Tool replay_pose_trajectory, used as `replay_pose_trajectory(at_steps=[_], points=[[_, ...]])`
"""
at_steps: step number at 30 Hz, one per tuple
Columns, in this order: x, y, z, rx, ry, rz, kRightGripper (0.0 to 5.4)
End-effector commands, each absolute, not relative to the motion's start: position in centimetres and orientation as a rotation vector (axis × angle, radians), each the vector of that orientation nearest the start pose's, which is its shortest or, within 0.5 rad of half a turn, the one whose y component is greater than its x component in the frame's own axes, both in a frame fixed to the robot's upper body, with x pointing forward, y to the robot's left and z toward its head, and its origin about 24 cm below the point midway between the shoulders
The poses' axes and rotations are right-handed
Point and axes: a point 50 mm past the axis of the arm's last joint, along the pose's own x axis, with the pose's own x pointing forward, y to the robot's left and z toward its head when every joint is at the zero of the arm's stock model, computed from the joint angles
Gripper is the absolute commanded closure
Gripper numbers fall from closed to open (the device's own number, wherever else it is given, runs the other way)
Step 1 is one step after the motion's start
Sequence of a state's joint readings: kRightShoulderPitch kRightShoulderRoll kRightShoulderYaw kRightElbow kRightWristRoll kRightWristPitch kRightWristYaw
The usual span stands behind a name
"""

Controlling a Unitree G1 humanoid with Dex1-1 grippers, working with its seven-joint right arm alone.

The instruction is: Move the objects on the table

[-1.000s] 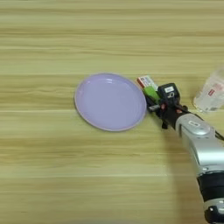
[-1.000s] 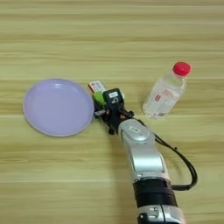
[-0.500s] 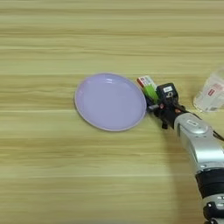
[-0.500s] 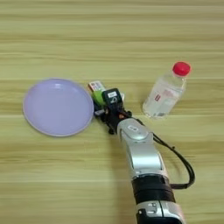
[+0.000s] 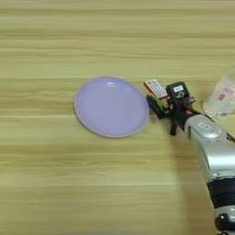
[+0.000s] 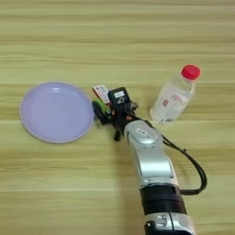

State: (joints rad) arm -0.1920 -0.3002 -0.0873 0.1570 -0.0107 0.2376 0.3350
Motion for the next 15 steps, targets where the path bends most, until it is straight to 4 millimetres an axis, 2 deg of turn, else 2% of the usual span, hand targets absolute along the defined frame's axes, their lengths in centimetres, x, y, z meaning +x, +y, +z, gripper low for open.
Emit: replay_pose_trajectory(at_steps=[1, 7, 15], points=[[29.4, -21.3, 8.7, -0.297, 0.08, 0.198, 0.99], [29.0, -20.9, 10.7, -0.306, 0.005, 0.198, 0.05], [29.1, -21.0, 14.0, -0.276, -0.168, 0.126, 0.05]])
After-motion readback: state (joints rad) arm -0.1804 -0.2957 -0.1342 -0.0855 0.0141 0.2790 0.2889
